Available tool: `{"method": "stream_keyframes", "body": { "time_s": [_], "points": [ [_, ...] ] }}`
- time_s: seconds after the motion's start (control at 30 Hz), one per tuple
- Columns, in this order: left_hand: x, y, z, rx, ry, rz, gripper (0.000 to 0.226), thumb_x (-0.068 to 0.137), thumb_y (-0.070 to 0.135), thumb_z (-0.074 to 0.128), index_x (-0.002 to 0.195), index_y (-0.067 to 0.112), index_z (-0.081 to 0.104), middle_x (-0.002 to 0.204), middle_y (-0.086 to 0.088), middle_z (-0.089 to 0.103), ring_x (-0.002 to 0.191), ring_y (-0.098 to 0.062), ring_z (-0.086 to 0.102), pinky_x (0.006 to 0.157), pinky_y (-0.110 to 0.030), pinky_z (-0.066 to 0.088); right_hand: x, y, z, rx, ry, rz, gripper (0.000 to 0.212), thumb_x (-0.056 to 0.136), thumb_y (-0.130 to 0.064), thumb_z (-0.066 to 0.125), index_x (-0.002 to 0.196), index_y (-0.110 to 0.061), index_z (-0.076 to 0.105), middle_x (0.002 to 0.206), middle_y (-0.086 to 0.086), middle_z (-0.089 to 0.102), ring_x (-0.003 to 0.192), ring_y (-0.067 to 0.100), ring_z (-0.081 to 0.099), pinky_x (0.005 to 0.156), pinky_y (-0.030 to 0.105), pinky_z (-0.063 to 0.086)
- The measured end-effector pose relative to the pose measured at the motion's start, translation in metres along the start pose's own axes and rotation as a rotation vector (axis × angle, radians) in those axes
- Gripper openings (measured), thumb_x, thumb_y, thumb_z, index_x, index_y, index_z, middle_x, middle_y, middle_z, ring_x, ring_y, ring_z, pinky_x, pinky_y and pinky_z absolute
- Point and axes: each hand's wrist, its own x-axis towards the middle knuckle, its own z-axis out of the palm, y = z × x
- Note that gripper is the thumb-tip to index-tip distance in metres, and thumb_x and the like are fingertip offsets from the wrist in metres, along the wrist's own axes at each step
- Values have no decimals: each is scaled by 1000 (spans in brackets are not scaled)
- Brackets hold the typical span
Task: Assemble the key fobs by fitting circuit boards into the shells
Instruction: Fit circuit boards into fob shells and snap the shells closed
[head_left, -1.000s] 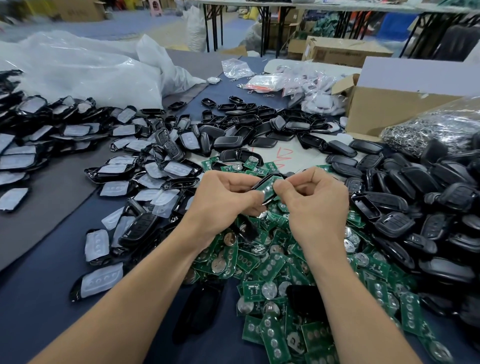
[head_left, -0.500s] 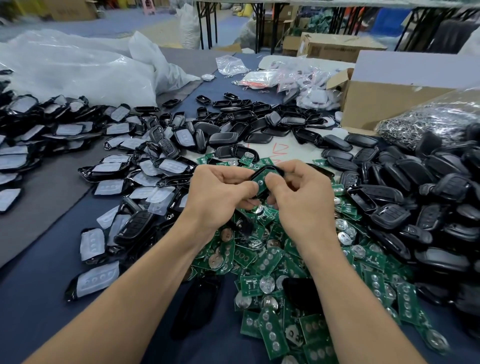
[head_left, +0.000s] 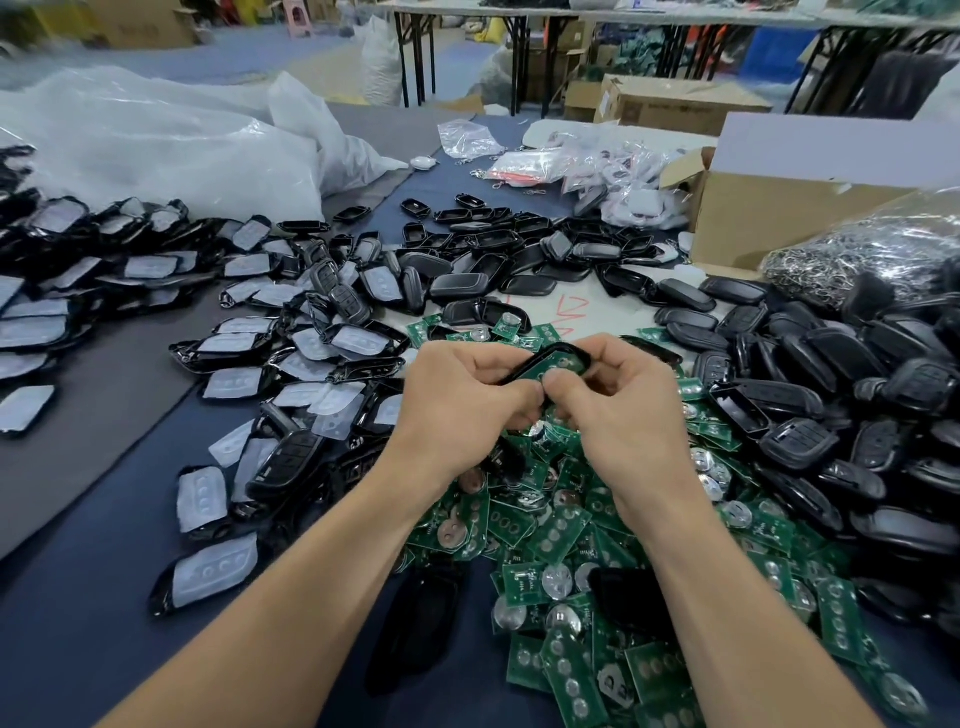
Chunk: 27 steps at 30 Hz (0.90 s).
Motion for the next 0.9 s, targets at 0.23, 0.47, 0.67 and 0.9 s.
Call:
{"method": "stream_keyframes", "body": {
  "time_s": [0.23,0.47,0.67,0.9],
  "points": [
    [0,0,-4,208,12,99,37,79,0,81,96,33,83,78,18,79,73,-1,76,69,-20,62,0,-4,-3,10,-33,61,12,73,-22,78,84,-27,78,65,3,71,57,14,62,57,31,50],
    [19,6,-35,-18,449,42,37,86,1,79,88,37,74,78,15,78,72,-13,77,70,-33,66,-2,-9,12,-249,-46,-17,28,86,-13,77,94,-40,77,84,-19,77,80,3,74,77,30,62],
    [32,8,-84,-462,723,-27,20,96,-9,56,112,1,61,74,-3,75,61,-18,71,62,-27,61,33,-34,83,-367,-164,-84,20,90,-13,71,88,-30,81,76,-17,75,73,2,70,65,11,53],
    [30,9,-102,-661,808,-122,11,88,-7,57,82,2,60,63,-4,70,48,-15,62,51,-23,56,81,-37,168,-935,-502,-223,15,93,-30,70,95,-17,76,84,4,63,92,31,67,70,30,49]
  ]
}}
